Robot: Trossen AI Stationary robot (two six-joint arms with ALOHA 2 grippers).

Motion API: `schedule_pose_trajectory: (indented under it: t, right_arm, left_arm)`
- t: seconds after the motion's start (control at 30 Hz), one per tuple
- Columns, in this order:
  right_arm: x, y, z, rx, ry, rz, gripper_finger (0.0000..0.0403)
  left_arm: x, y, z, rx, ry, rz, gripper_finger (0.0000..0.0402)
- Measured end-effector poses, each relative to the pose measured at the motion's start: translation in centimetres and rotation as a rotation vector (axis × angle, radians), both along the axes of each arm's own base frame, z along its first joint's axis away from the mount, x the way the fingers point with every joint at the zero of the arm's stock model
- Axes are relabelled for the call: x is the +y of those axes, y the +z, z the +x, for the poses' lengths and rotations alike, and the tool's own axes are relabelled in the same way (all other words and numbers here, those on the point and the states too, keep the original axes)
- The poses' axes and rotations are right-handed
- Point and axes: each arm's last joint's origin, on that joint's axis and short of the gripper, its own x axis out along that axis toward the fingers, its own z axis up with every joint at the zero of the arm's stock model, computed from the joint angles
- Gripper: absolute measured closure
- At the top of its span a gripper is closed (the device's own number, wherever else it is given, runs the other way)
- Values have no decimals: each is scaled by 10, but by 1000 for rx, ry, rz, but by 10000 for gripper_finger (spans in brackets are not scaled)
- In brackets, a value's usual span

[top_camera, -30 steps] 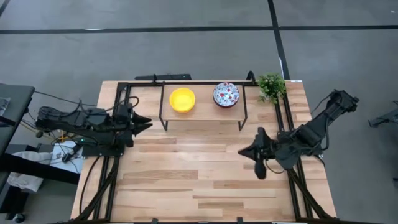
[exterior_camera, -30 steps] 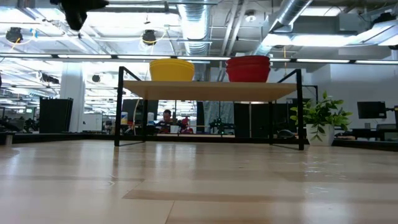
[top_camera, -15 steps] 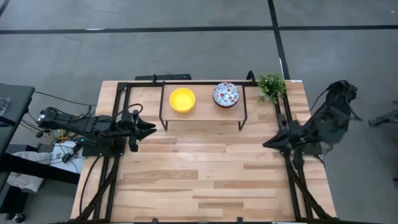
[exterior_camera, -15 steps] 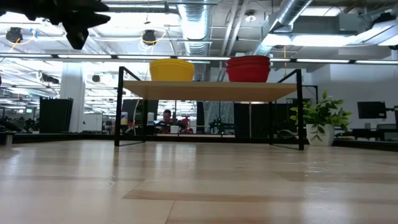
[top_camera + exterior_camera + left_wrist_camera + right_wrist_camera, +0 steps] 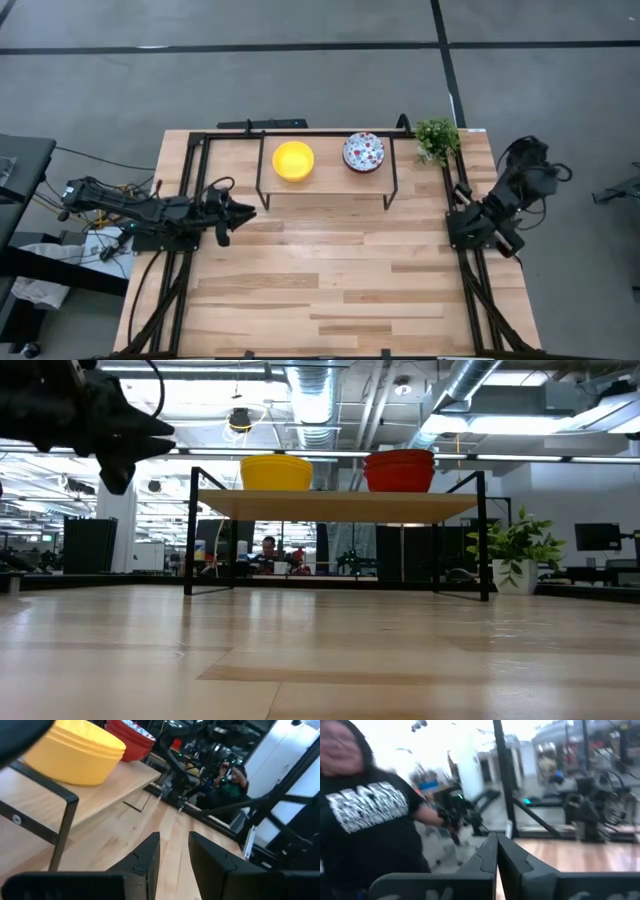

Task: Pick & Place Mini bowls
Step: Return to Home Position

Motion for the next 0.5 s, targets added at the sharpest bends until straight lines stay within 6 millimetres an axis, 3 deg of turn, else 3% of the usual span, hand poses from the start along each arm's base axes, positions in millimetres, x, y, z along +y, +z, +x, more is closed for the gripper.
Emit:
schedule_pose_trajectory:
  t: [0.17,0.37,0.5]
  right_arm:
    - [-9,-47,-8,-83,35,80,403]
    - [6,-67,1,-150,98,90,403]
    - [19,-95,8,-159,191,51,403]
  left_arm:
    - [-1,-11,-1,-10,-16,-16,300]
    - [1,-15,-2,-48,22,-23,300]
    - [1,-12,-2,-66,33,23,300]
